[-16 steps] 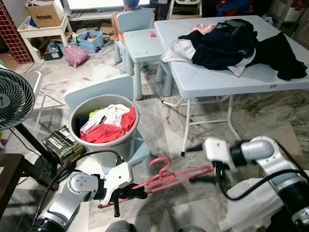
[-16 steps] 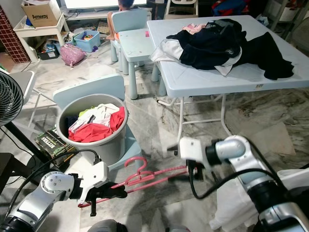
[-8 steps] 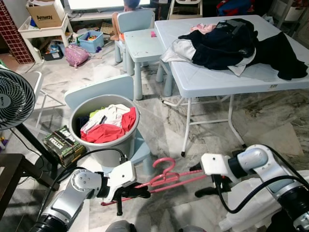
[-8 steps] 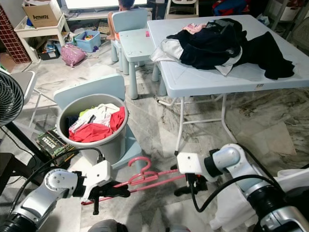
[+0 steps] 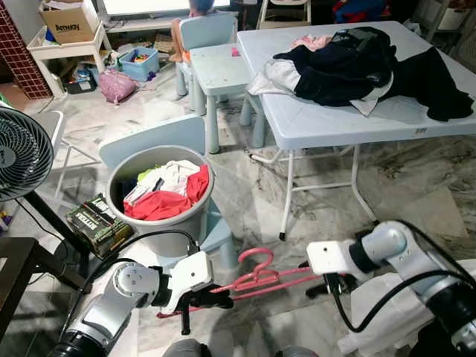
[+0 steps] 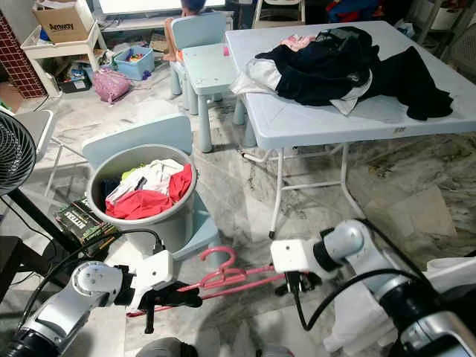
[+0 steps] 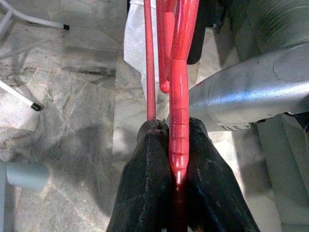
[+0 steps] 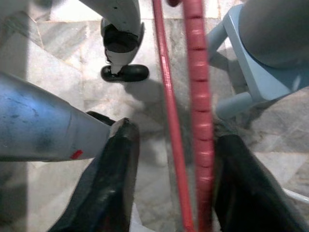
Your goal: Hang hanger
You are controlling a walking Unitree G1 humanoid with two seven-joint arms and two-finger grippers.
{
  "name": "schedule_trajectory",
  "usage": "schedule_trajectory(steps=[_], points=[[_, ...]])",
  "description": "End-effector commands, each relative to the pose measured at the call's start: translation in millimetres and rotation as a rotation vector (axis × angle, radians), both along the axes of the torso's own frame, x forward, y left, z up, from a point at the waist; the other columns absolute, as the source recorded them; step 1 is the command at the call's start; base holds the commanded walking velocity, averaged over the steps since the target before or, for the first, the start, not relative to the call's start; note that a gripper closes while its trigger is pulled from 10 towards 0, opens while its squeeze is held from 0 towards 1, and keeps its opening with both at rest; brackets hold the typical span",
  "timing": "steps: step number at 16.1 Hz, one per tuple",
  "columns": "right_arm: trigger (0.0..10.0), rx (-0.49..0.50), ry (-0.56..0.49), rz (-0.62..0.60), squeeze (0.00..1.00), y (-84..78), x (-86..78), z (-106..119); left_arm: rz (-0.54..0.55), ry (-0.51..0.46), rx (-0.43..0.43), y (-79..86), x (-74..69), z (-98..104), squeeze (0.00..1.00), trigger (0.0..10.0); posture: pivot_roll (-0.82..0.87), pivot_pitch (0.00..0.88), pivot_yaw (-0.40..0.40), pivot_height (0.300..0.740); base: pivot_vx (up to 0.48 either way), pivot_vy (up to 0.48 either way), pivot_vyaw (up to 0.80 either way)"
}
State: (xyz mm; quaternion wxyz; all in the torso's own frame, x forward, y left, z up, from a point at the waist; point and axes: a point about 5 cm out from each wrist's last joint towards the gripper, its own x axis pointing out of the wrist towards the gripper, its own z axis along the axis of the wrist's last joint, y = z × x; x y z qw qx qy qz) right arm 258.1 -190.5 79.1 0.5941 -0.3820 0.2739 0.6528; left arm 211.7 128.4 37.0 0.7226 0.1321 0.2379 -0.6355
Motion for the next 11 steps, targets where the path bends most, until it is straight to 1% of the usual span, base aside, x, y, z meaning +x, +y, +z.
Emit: schedule_trajectory(steps=[1,4,7,11], points=[[0.0,-0.024,-0.002,-0.001,0.0,-1.1,2.5,1,-0.015,-0.014,0.012,-1.9,0.0,1,0.0,10.0,-0.06,0.0,0.03,0.74,0.0,0.0,0.0],[0.0,-0.017,-0.009,-0.03,0.0,1.3,6.0,0,-0.014,-0.013,0.015,-2.2,-0.1,0,0.0,10.0,-0.05,0.0,0.029,0.74,0.0,0.0,0.0],[0.0,0.001,-0.004,-0.035,0.0,6.8,6.4,0,-0.018,-0.016,0.021,-2.4,0.7,0,0.0,10.0,-0.05,0.0,0.03,0.74,0.0,0.0,0.0],[0.0,0.02,-0.006,-0.047,0.0,10.4,7.6,0,-0.022,-0.018,0.023,-3.5,0.6,0,0.0,10.0,-0.05,0.0,0.03,0.74,0.0,0.0,0.0]])
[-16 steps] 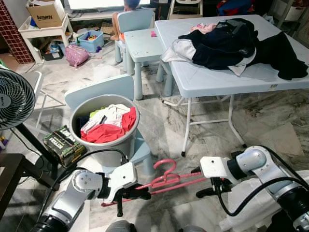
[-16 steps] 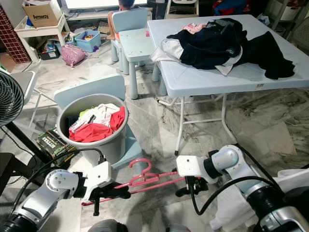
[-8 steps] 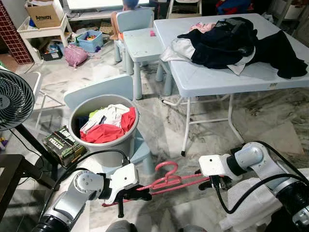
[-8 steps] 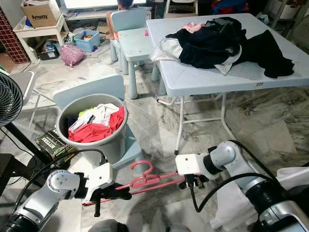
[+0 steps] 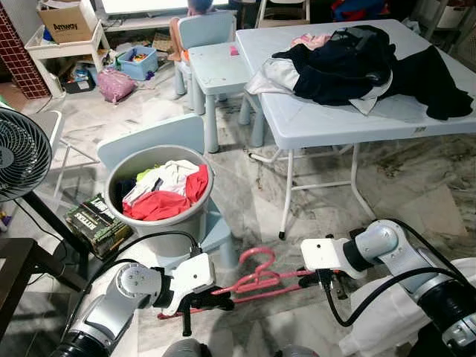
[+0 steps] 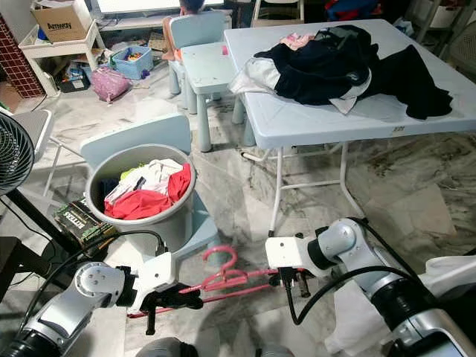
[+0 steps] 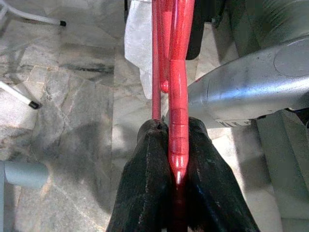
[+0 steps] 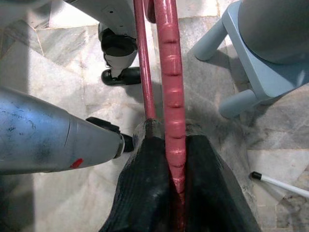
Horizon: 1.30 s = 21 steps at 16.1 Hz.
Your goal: Hang hanger
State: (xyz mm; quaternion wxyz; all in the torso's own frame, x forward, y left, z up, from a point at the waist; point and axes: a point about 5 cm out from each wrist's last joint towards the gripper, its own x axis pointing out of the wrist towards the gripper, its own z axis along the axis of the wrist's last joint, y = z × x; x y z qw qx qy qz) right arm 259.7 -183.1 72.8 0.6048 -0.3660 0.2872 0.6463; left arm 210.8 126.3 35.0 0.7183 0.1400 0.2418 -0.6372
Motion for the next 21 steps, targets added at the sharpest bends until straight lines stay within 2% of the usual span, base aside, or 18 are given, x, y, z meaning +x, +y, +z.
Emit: schedule_trajectory(steps=[1,4,5,6,9,10,13,14,15,17,18,21], points=[[0.0,0.014,-0.032,-0.008,0.0,2.9,6.5,7,-0.011,-0.016,0.007,-1.7,1.7,1,0.0,10.0,-0.05,0.0,0.029,0.74,0.0,0.0,0.0],[0.0,0.008,-0.035,-0.008,0.0,1.6,7.6,8,-0.012,-0.039,0.027,-1.0,2.1,0,0.0,10.0,-0.05,0.0,0.027,0.74,0.0,0.0,0.0],[0.0,0.006,-0.04,-0.008,0.0,1.6,8.4,9,0.017,-0.037,0.027,0.5,4.3,-1,0.0,10.0,-0.05,0.0,0.027,0.74,0.0,0.0,0.0],[0.0,0.0,-0.054,-0.011,0.0,0.6,9.8,8,0.058,-0.053,0.037,2.7,9.4,-1,1.0,10.0,-0.05,0.0,0.027,0.74,0.0,0.0,0.0],[0.0,-0.004,-0.094,-0.016,0.0,0.4,13.2,6,0.108,-0.16,0.103,8.4,24.4,1,1.0,10.0,-0.05,0.0,0.029,0.74,0.0,0.0,0.0],[0.0,-0.004,-0.114,-0.02,0.0,1.0,13.0,-4,0.137,-0.228,0.097,7.1,34.8,7,1.0,10.0,-0.04,0.0,0.03,0.74,0.0,0.0,0.0],[0.0,-0.115,-0.219,-0.144,0.0,-12.0,24.7,-20,0.207,-0.353,0.096,7.9,54.9,20,1.0,10.0,-0.04,0.0,0.022,0.74,0.0,0.0,0.0],[0.0,-0.113,-0.247,-0.187,0.0,-14.0,25.8,-25,0.261,-0.43,0.092,10.6,66.4,28,1.0,10.0,-0.04,0.0,0.022,0.74,0.0,0.0,0.0],[0.0,-0.113,-0.252,-0.197,0.0,-14.4,25.3,-26,0.28,-0.448,0.088,11.3,68.8,30,1.0,10.0,-0.03,0.0,0.011,0.74,0.0,0.0,0.0],[0.0,-0.036,-0.26,-0.327,0.0,-11.4,26.9,-33,0.371,-0.526,0.048,11.4,77.0,38,1.0,10.0,-0.03,0.0,0.009,0.74,0.0,0.0,0.0],[0.0,0.061,-0.296,-0.511,0.0,-6.9,30.9,-37,0.481,-0.57,-0.023,10.7,78.5,44,1.0,10.0,-0.04,0.0,0.01,0.74,0.0,0.0,0.0],[0.0,0.164,-0.342,-0.712,0.0,-6.3,29.4,-40,0.602,-0.571,-0.105,11.0,72.7,45,1.0,10.0,-0.04,0.0,-0.001,0.74,0.0,0.0,0.0]])
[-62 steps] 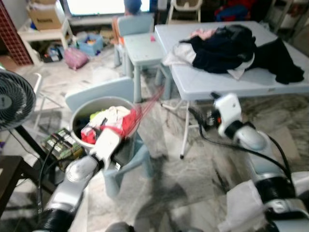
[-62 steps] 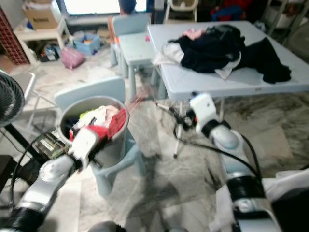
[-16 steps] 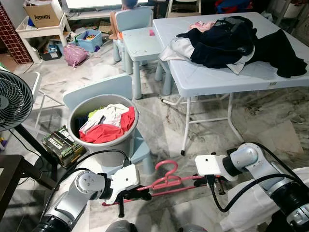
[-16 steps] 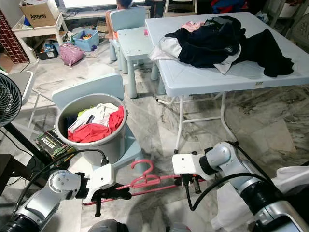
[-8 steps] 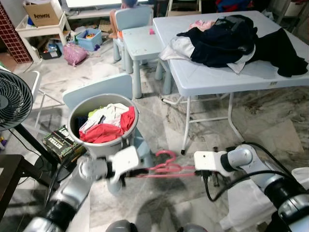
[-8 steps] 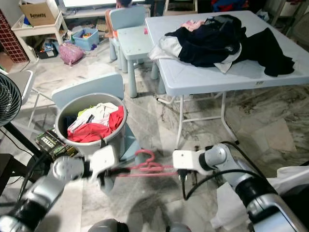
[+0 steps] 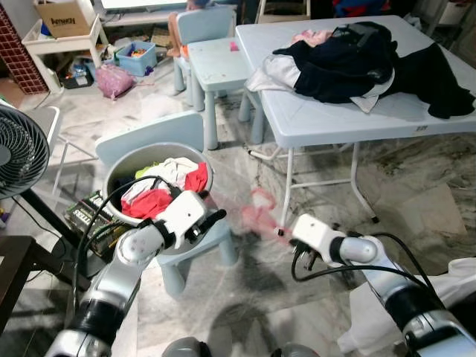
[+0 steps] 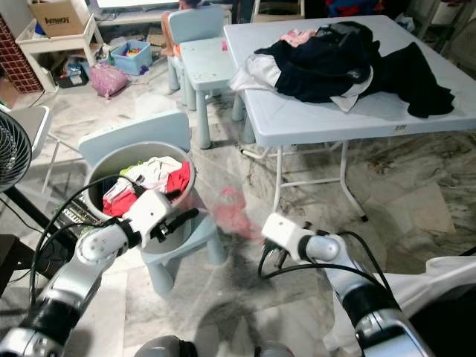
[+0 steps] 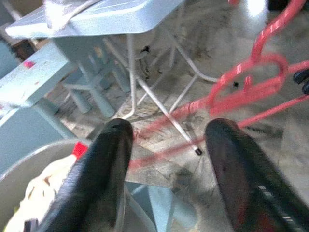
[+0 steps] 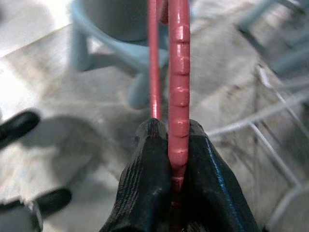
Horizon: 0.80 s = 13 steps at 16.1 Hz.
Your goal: Hang hanger
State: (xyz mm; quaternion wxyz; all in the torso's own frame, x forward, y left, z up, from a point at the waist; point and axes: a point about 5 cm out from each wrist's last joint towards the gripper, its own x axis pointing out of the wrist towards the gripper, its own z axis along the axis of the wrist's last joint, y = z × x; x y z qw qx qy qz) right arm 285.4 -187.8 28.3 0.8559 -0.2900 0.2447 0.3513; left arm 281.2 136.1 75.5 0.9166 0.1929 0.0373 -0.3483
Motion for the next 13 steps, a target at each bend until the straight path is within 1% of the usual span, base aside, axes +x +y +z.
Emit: schedule_trajectory(steps=[1,2,3,4,5,6,7,8,9,10,11,12,13], points=[[0.0,0.144,-0.097,-0.137,0.0,4.0,5.9,13,0.081,-0.014,-0.052,5.3,-2.6,0,1.0,10.0,-0.04,0.0,-0.005,0.74,0.0,0.0,0.0],[0.0,0.202,-0.142,-0.181,0.0,6.4,6.5,19,0.123,-0.012,-0.071,7.9,-4.1,-2,1.0,10.0,-0.04,0.0,-0.006,0.74,0.0,0.0,0.0],[0.0,0.318,-0.208,-0.292,0.0,9.1,7.0,29,0.199,0.005,-0.124,11.5,-5.8,-6,1.0,10.0,-0.04,0.0,-0.007,0.74,0.0,0.0,0.0],[1.1,0.403,-0.302,-0.365,0.0,11.0,6.4,40,0.252,0.011,-0.158,13.1,-6.6,-7,1.0,10.0,-0.04,0.0,-0.007,0.74,0.0,0.0,0.0],[0.9,0.46,-0.372,-0.434,0.0,10.2,7.3,48,0.279,0.01,-0.174,13.5,-5.8,-7,1.0,10.0,-0.04,0.0,-0.007,0.74,0.0,0.0,0.0],[1.4,0.494,-0.41,-0.474,0.0,9.8,7.2,53,0.298,0.012,-0.181,13.7,-5.2,-8,1.0,10.0,-0.04,0.0,-0.007,0.74,0.0,0.0,0.0],[10.0,0.511,-0.491,-0.518,0.0,10.8,7.0,64,0.323,0.014,-0.186,13.8,-3.7,-8,1.0,10.0,-0.06,0.0,-0.004,0.74,0.0,0.0,0.0],[10.0,0.532,-0.54,-0.566,0.0,10.2,6.9,71,0.345,0.017,-0.199,13.9,-2.1,-7,1.0,10.0,-0.06,0.0,-0.004,0.74,0.0,0.0,0.0],[10.0,0.511,-0.598,-0.612,0.0,7.1,8.4,79,0.372,0.02,-0.203,14.4,0.5,-6,1.0,10.0,-0.06,0.0,-0.001,0.74,0.0,0.0,0.0],[10.0,0.492,-0.61,-0.635,0.0,5.1,9.7,80,0.372,0.028,-0.203,13.8,1.4,-7,1.0,10.0,-0.06,0.0,0.0,0.74,0.0,0.0,0.0],[10.0,0.501,-0.597,-0.678,0.0,2.1,11.6,79,0.364,0.036,-0.212,12.4,1.8,-6,0.66,10.0,-0.05,0.0,0.001,0.74,0.0,0.0,0.0],[10.0,0.508,-0.589,-0.704,0.0,-0.1,12.9,78,0.362,0.048,-0.223,11.3,2.3,-6,0.0,10.0,-0.05,0.0,0.002,0.74,0.0,0.0,-0.8],[10.0,0.502,-0.591,-0.714,0.0,-1.1,13.3,78,0.359,0.067,-0.246,10.3,2.4,-6,0.0,10.0,-0.05,0.0,0.003,0.74,0.0,0.0,-0.8]])
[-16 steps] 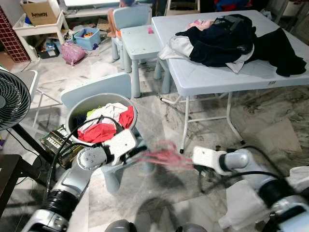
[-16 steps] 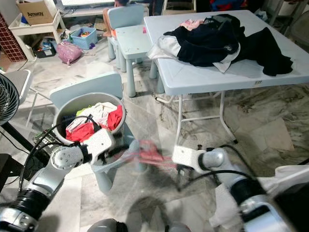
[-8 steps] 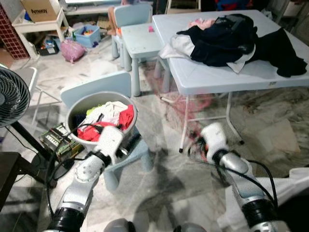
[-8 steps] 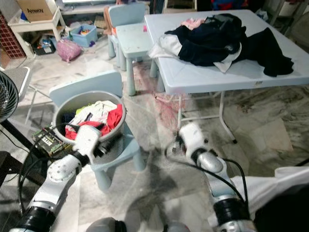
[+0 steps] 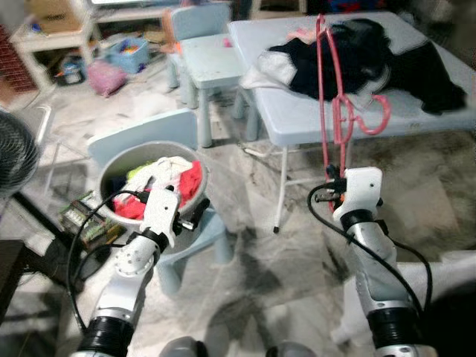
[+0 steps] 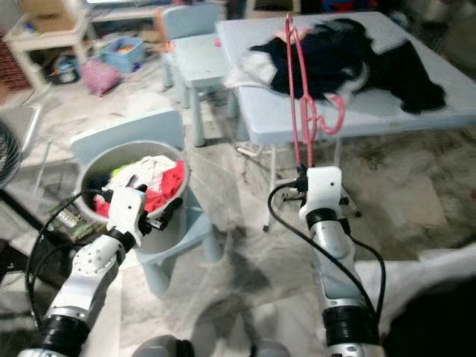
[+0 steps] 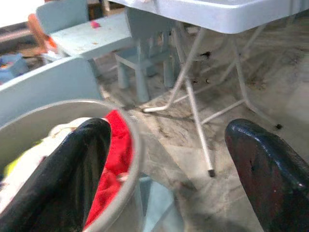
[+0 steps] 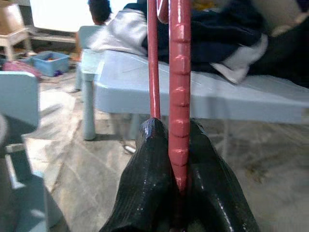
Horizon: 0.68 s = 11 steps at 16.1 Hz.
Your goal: Hang hanger
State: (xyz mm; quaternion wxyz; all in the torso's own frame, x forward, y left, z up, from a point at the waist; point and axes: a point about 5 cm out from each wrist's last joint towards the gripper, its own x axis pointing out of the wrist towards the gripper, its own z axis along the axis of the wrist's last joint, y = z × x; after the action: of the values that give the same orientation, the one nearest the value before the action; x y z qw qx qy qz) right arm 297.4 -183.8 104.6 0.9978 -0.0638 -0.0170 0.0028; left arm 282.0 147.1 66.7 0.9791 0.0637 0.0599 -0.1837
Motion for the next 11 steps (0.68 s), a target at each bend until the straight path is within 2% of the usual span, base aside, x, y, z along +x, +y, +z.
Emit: schedule_trajectory(steps=[1,4,5,6,7,8,9,11], points=[[10.0,-0.006,0.001,-0.041,0.0,-5.3,1.2,2,-0.006,0.006,-0.029,-1.1,1.5,4,0.0,10.0,-0.05,0.0,0.003,0.74,0.0,0.0,-0.8],[10.0,-0.047,-0.023,-0.105,0.0,-11.4,1.6,6,-0.019,0.017,-0.074,-2.8,2.1,6,0.0,10.0,-0.05,0.0,0.005,0.74,0.0,0.0,-0.8],[10.0,-0.097,-0.045,-0.181,0.0,-20.2,2.1,10,-0.036,0.015,-0.089,-3.7,2.3,8,0.0,10.0,-0.05,0.0,0.005,0.74,0.0,0.0,-0.8],[10.0,-0.107,-0.05,-0.196,0.0,-22.0,2.2,11,-0.04,0.014,-0.091,-3.9,2.4,8,0.0,10.0,-0.05,0.0,0.005,0.74,0.0,0.0,-0.8],[10.0,-0.148,-0.073,-0.239,0.0,-28.5,2.6,15,-0.049,0.014,-0.096,-4.6,2.9,9,0.0,10.0,-0.05,0.0,0.005,0.74,0.0,0.0,-0.8],[10.0,-0.237,-0.121,-0.301,0.0,-37.9,4.3,26,-0.061,0.016,-0.105,-5.2,3.4,10,0.0,10.0,-0.06,0.0,0.007,0.74,0.0,0.0,-0.8],[10.0,-0.261,-0.138,-0.332,0.0,-42.3,5.4,30,-0.07,0.018,-0.111,-6.5,3.6,11,0.0,10.0,-0.06,0.0,0.009,0.74,0.0,0.0,-0.8],[10.0,-0.257,-0.141,-0.338,0.0,-42.6,6.9,30,-0.085,0.019,-0.119,-8.9,3.7,11,0.0,10.0,-0.07,0.0,0.009,0.74,0.0,0.0,0.0]])
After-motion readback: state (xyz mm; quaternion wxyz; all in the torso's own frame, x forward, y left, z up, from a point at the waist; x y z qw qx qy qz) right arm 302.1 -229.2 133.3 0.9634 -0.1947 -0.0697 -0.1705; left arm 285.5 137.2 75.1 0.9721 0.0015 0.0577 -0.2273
